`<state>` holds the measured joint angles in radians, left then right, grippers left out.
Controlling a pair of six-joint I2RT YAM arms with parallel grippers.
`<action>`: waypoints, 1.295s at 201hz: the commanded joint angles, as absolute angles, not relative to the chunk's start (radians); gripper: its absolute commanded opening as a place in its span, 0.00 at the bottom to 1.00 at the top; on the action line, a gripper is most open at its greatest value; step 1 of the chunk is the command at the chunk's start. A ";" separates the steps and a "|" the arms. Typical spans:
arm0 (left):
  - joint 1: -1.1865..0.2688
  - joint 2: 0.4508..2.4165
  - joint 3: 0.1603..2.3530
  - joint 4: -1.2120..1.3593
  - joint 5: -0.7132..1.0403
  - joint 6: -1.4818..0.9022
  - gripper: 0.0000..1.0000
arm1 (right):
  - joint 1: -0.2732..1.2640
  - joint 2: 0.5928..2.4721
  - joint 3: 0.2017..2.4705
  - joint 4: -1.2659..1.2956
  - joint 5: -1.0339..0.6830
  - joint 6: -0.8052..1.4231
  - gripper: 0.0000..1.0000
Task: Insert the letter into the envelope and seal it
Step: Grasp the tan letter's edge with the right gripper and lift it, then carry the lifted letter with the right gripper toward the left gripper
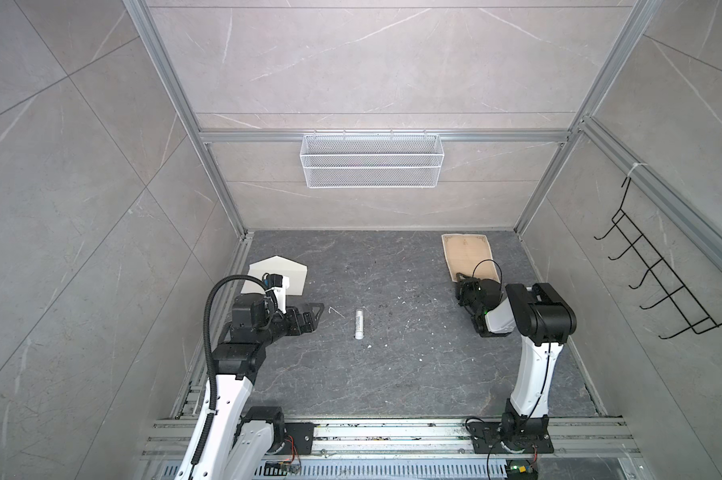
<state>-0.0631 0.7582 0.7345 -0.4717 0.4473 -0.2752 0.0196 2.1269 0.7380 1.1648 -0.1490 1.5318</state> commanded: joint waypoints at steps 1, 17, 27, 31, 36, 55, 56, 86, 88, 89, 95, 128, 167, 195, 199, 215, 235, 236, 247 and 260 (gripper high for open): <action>-0.064 0.754 0.732 -0.471 0.458 -0.247 1.00 | 0.024 2.168 0.757 1.102 -0.125 1.533 0.19; -0.064 0.753 0.732 -0.471 0.458 -0.246 1.00 | 0.025 2.171 0.765 1.098 -0.127 1.532 0.12; -0.063 0.752 0.732 -0.471 0.459 -0.247 1.00 | 0.025 2.171 0.767 1.094 -0.127 1.533 0.08; -0.063 0.752 0.732 -0.471 0.460 -0.246 1.00 | 0.025 2.168 0.767 1.093 -0.128 1.533 0.06; -0.064 0.752 0.732 -0.471 0.460 -0.247 1.00 | 0.025 2.165 0.767 1.093 -0.129 1.530 0.04; -0.063 0.753 0.732 -0.472 0.460 -0.247 1.00 | 0.025 2.141 0.766 1.091 -0.141 1.506 0.00; -0.063 0.752 0.732 -0.471 0.460 -0.247 1.00 | 0.025 2.140 0.766 1.090 -0.141 1.504 0.00; -0.063 0.748 0.733 -0.471 0.463 -0.247 1.00 | 0.025 2.031 0.750 1.015 -0.147 1.409 0.00; -0.063 0.748 0.732 -0.471 0.464 -0.247 1.00 | 0.025 2.023 0.749 1.009 -0.148 1.400 0.00; -0.063 0.749 0.733 -0.471 0.464 -0.245 1.00 | 0.025 2.016 0.749 1.005 -0.148 1.396 0.00; -0.064 0.748 0.732 -0.469 0.465 -0.247 1.00 | 0.024 1.984 0.749 0.975 -0.152 1.365 0.00; -0.063 0.744 0.730 -0.462 0.475 -0.245 1.00 | 0.025 1.772 0.757 0.763 -0.167 1.156 0.00; -0.063 0.742 0.730 -0.450 0.490 -0.242 1.00 | 0.045 1.517 0.825 0.426 -0.209 0.809 0.00; -0.062 0.741 0.729 -0.436 0.513 -0.239 1.00 | 0.098 1.374 0.910 0.184 -0.228 0.559 0.00; -0.061 0.739 0.729 -0.433 0.518 -0.238 1.00 | 0.108 1.358 0.925 0.147 -0.229 0.523 0.00; -0.062 0.733 0.726 -0.421 0.537 -0.238 1.00 | 0.168 1.309 0.995 -0.012 -0.222 0.376 0.00; -0.062 0.717 0.719 -0.399 0.556 -0.239 1.00 | 0.257 1.269 1.061 -0.179 -0.193 0.222 0.00; -0.062 0.717 0.718 -0.398 0.557 -0.238 1.00 | 0.262 1.267 1.063 -0.185 -0.193 0.216 0.00; -0.063 0.708 0.714 -0.386 0.569 -0.238 1.00 | 0.305 1.252 1.090 -0.259 -0.167 0.149 0.00; -0.061 0.696 0.708 -0.370 0.582 -0.241 1.00 | 0.361 1.233 1.115 -0.337 -0.109 0.077 0.00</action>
<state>-0.0628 0.7235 0.7177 -0.4381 0.5255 -0.2661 0.2863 1.2678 1.0664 -0.0582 -0.1894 0.3298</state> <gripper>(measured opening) 0.997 0.046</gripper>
